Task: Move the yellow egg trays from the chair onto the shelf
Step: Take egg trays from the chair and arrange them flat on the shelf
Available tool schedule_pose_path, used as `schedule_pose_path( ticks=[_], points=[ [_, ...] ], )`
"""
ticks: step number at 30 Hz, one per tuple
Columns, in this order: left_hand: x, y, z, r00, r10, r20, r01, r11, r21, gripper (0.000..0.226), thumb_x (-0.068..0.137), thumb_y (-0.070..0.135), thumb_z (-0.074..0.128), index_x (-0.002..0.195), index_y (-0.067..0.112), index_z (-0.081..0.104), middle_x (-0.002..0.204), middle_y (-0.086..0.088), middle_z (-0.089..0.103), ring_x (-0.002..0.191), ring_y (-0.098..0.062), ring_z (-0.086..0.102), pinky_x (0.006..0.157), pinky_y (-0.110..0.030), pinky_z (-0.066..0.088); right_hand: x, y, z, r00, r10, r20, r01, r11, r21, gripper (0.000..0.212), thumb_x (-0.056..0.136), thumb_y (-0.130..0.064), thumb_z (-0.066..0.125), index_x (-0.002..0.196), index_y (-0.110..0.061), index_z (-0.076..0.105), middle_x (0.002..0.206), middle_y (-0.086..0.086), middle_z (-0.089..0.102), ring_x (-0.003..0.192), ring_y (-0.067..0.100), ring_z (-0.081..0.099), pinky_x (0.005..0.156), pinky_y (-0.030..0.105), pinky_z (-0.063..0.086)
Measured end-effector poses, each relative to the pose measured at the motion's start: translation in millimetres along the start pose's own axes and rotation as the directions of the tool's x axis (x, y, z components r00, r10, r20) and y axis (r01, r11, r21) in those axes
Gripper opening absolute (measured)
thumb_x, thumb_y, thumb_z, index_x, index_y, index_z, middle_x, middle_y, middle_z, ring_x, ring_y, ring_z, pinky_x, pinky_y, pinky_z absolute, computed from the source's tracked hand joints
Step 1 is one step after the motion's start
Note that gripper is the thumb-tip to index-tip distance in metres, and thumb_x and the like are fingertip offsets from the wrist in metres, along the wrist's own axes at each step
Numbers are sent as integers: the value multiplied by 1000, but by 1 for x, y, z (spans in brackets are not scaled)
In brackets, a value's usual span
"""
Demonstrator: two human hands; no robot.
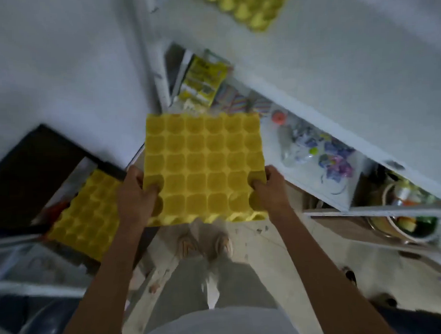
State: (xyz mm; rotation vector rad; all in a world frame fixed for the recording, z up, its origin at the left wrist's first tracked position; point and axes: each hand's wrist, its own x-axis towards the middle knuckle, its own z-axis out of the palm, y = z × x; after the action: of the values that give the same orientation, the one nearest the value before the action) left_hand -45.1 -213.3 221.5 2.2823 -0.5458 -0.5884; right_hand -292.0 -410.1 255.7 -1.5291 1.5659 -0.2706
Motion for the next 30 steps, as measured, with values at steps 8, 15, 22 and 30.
schedule_pose_path(
  ticks=[8, 15, 22, 30],
  points=[
    [-50, 105, 32, 966, 207, 153, -224, 968, 109, 35, 84, 11, 74, 79, 20, 40, 69, 0, 51, 63, -20, 50, 56, -37, 35, -73, 63, -106, 976, 199, -85, -173, 953, 247, 34, 79, -3, 62, 106, -24, 64, 96, 1, 73, 91, 26, 70, 80, 48, 60],
    [-107, 169, 50, 909, 337, 246, -387, 901, 194, 23, 83, 11, 68, 86, 15, 45, 74, -3, 57, 68, -24, 55, 58, -38, 40, -109, 103, -173, 970, 221, -98, -193, 953, 233, 48, 84, -2, 65, 128, -22, 59, 111, 2, 68, 102, 29, 65, 86, 44, 56],
    [-133, 188, 55, 914, 314, 258, -369, 906, 207, 26, 84, 23, 72, 89, 17, 47, 78, -1, 60, 73, -23, 57, 60, -36, 41, -119, 111, -210, 970, 174, -172, -139, 971, 195, 24, 84, -2, 63, 105, -14, 61, 94, 0, 65, 93, 29, 65, 82, 48, 58],
    [-60, 251, 59, 907, 391, 156, -412, 899, 146, 7, 89, 36, 62, 88, 30, 60, 81, 17, 63, 71, -3, 57, 60, -27, 41, -39, 48, -237, 955, 94, -283, -24, 970, 242, 26, 84, -13, 65, 109, -18, 66, 99, 3, 72, 91, 27, 66, 78, 43, 56]
  ],
)
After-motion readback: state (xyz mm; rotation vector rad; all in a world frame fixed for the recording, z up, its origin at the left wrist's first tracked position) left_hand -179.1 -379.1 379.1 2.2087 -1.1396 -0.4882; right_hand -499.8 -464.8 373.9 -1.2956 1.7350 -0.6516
